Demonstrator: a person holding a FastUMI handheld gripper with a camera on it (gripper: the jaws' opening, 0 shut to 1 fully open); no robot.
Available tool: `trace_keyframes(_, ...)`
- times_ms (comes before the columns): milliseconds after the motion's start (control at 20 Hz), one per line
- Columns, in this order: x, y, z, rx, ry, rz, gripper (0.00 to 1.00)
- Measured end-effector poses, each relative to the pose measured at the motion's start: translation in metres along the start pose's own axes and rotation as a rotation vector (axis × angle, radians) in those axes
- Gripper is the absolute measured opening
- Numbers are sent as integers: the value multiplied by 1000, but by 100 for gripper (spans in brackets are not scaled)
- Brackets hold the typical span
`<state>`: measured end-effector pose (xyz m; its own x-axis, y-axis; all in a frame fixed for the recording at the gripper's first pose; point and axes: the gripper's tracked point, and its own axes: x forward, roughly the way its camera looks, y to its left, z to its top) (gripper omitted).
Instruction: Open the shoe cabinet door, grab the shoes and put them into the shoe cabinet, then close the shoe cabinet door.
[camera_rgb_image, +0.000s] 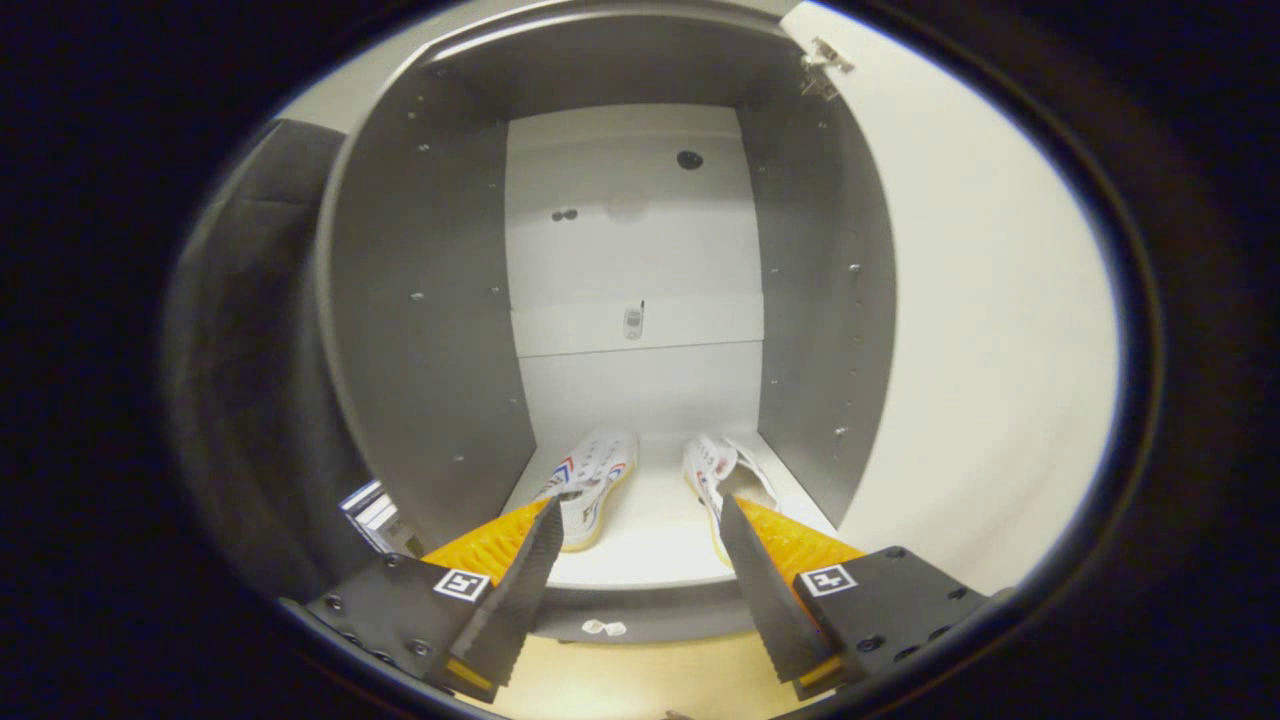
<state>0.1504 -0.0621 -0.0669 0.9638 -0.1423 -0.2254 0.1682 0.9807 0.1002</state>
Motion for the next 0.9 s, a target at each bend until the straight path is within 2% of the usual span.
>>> trace_keyframes(300, -125, 13, -11, -6, -48, -6, 96)
trace_keyframes(500, -197, -8, -10, 8, -71, -56, 96)
trace_keyframes(750, -284, -73, -9, 57, -111, -164, 96)
trace_keyframes(900, -315, -127, -12, 70, -121, -245, 96)
